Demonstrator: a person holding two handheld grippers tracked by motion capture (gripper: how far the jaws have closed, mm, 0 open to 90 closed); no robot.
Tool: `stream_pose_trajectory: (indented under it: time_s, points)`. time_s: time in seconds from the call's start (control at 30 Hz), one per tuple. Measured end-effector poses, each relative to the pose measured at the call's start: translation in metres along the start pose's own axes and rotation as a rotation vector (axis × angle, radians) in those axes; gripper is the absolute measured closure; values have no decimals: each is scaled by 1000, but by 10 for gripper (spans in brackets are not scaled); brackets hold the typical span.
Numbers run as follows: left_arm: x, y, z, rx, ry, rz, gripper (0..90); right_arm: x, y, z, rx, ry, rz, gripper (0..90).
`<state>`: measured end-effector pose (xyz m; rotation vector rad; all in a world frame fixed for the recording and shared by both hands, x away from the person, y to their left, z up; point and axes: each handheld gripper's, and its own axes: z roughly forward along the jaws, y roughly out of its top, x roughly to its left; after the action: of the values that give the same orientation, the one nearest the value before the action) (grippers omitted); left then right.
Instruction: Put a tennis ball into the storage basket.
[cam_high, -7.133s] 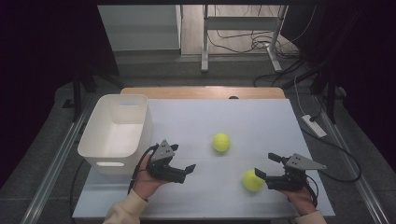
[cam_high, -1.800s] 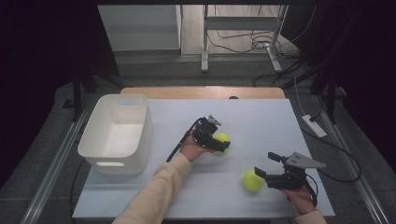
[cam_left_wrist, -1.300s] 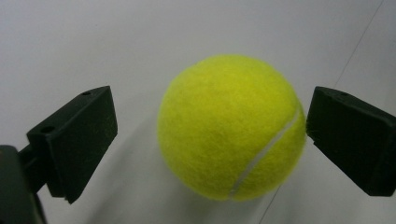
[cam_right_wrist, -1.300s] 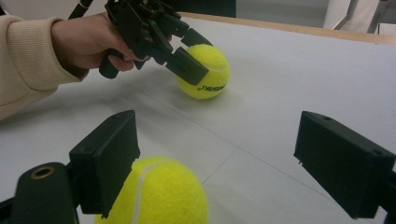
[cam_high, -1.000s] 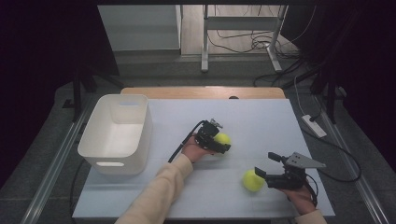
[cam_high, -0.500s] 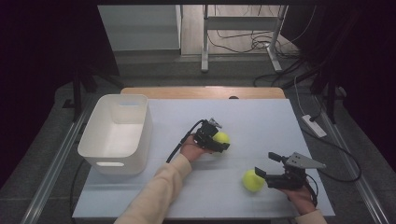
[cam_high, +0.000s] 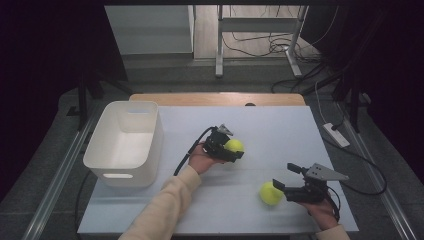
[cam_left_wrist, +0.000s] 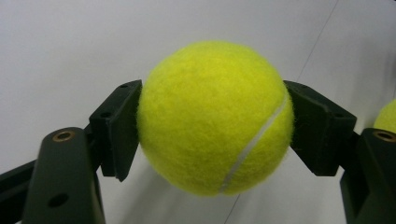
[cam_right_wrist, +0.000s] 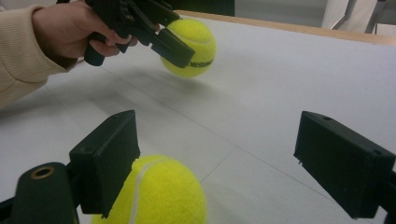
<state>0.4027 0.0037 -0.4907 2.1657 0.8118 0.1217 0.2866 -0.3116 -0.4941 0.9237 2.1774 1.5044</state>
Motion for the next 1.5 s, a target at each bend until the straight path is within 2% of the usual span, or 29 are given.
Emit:
stream_pose_trajectory:
  time_s: [0.17, 0.8, 1.43, 1.5]
  points:
    - [-1, 0, -6, -33, 18, -3, 262, 0, 0, 0, 0, -1, -1, 135]
    - [-1, 0, -27, -89, 9, -8, 262, 0, 0, 0, 1, -2, -2, 134]
    - [-1, 2, -51, -146, 43, -6, 263, 0, 0, 0, 0, -4, 0, 135]
    - [-2, 2, -54, -161, 62, -6, 263, 0, 0, 0, 0, -4, -1, 135]
